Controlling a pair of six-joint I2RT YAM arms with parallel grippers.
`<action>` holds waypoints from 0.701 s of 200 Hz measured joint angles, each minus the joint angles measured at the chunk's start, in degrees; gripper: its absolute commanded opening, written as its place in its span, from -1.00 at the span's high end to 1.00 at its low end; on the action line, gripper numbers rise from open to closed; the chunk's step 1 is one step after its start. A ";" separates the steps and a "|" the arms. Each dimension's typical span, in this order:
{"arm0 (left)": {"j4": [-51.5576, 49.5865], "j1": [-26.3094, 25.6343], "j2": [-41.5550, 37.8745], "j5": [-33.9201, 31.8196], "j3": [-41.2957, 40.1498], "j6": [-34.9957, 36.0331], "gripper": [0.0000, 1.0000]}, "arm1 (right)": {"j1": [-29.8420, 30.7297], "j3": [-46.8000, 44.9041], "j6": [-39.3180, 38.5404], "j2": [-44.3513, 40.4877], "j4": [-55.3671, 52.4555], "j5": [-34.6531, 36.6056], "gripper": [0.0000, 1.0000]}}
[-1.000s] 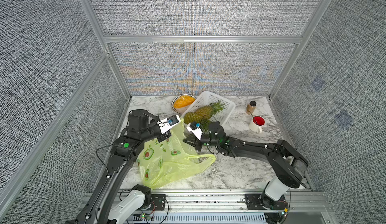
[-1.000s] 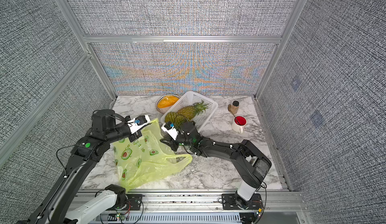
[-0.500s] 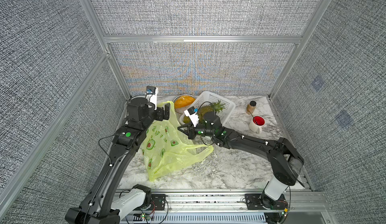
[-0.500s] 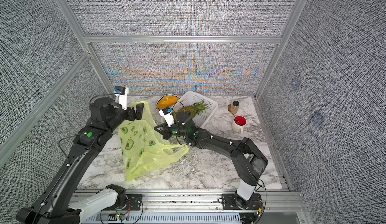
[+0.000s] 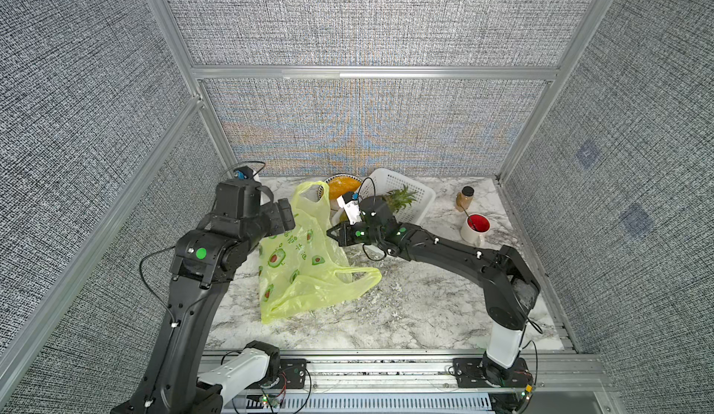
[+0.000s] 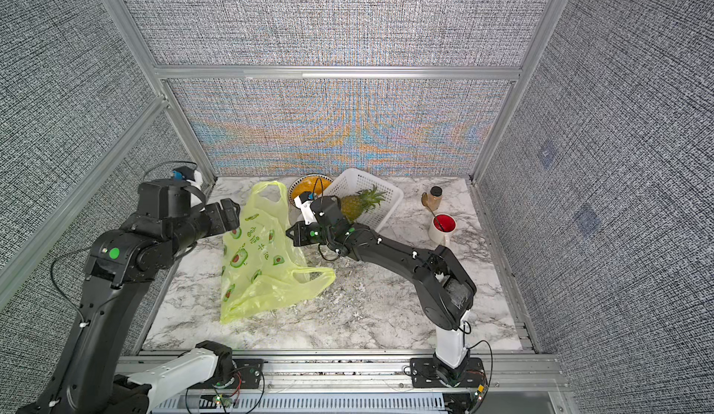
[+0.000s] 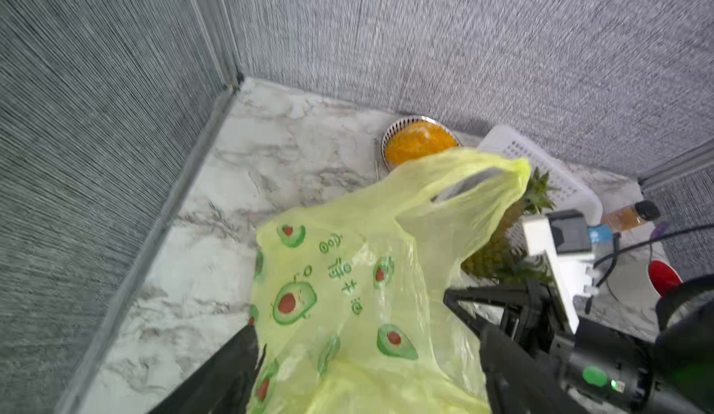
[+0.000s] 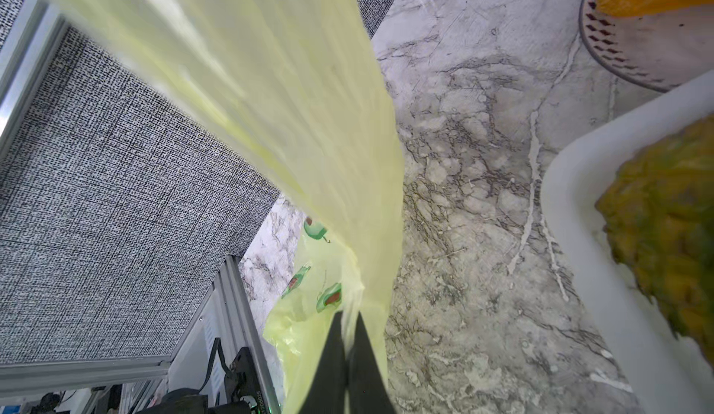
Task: Place the pineapple into a plastic bag & tie a knot
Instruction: Open the plastic bag at the center of the board.
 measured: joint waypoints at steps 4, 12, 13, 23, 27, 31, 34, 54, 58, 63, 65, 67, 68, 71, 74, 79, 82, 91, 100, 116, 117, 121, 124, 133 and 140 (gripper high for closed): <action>0.04 0.00 -0.13 1.27 -1.49 -1.05 -0.65 | 0.00 0.02 0.15 -0.11 -0.22 0.00 1.00; 0.22 0.00 -0.39 4.48 -5.68 -3.39 -0.62 | 0.00 0.02 0.35 -0.31 -0.46 0.17 1.00; 0.33 0.00 -0.42 4.81 -6.08 -3.63 -0.62 | 0.00 0.02 0.35 -0.33 -0.48 0.20 1.00; 2.25 0.02 -0.68 9.33 -11.98 -6.54 -0.59 | 0.00 -0.02 0.33 -0.66 -0.50 0.20 1.00; 2.95 0.02 -0.74 10.86 -14.19 -7.67 -0.58 | 0.00 -0.04 0.33 -0.81 -0.50 0.22 1.00; 3.96 0.02 -0.81 12.70 -16.57 -8.94 -0.57 | 0.00 -0.04 0.33 -0.92 -0.50 0.20 1.00; 4.92 0.00 -0.90 13.84 -18.32 -9.88 -0.57 | 0.00 -0.07 0.31 -1.03 -0.50 0.17 1.00; 11.02 0.00 -1.20 19.63 -26.64 -15.15 -0.57 | 0.00 -0.13 0.09 -1.46 -0.48 -0.24 1.00; 12.37 0.00 -1.07 20.28 -27.76 -15.98 -0.57 | 0.02 -0.15 0.04 -1.51 -0.48 -0.42 1.00; 13.77 0.00 -0.72 21.07 -28.72 -16.81 -0.57 | 0.09 -0.15 -0.09 -1.55 -0.48 -0.52 1.00; 14.47 0.00 -0.52 21.44 -29.14 -17.18 -0.57 | 0.11 -0.15 -0.13 -1.57 -0.46 -0.59 1.00; 15.15 0.00 -0.24 21.86 -29.46 -17.53 -0.57 | 0.15 -0.15 -0.15 -1.60 -0.44 -0.70 1.00; 15.37 0.00 -0.13 21.99 -29.57 -17.62 -0.57 | 0.15 -0.15 -0.17 -1.60 -0.44 -0.74 1.00; 16.26 0.00 0.24 22.47 -29.90 -17.86 -0.58 | 0.20 -0.15 -0.28 -1.64 -0.44 -0.87 1.00; 17.14 0.00 0.70 22.93 -30.18 -18.10 -0.58 | 0.26 -0.15 -0.35 -1.68 -0.44 -1.05 1.00; 18.71 0.00 1.57 23.89 -30.53 -18.60 -0.59 | 0.33 -0.15 -0.46 -1.77 -0.44 -1.33 1.00; 19.52 0.00 2.12 24.37 -30.62 -18.82 -0.59 | 0.37 -0.15 -0.59 -1.79 -0.44 -1.46 1.00; 22.01 0.00 3.76 26.05 -30.73 -19.06 -0.58 | 0.55 -0.13 -0.83 -1.90 -0.37 -1.81 1.00; 24.11 0.00 5.16 27.32 -30.77 -19.08 -0.57 | 0.66 -0.11 -1.25 -1.92 -0.26 -1.84 1.00; 25.46 0.00 7.54 28.65 -30.95 -19.52 -0.47 | 0.63 0.00 -1.77 -1.95 -0.17 -1.66 1.00; 25.53 0.00 7.63 28.68 -30.95 -19.50 -0.46 | 0.63 0.00 -1.81 -1.95 -0.17 -1.66 1.00; 25.75 0.00 8.17 28.68 -30.99 -19.52 -0.43 | 0.66 0.07 -1.97 -1.95 -0.17 -1.66 1.00; 25.83 0.00 8.48 28.68 -31.04 -19.65 -0.41 | 0.68 0.09 -2.08 -1.97 -0.13 -1.68 1.00; 26.05 0.00 9.27 28.50 -31.19 -19.67 -0.32 | 0.81 0.13 -2.40 -2.10 -0.09 -1.68 1.00; 26.27 0.00 9.77 28.09 -31.34 -19.98 -0.25 | 0.90 0.13 -2.45 -2.23 0.07 -1.77 1.00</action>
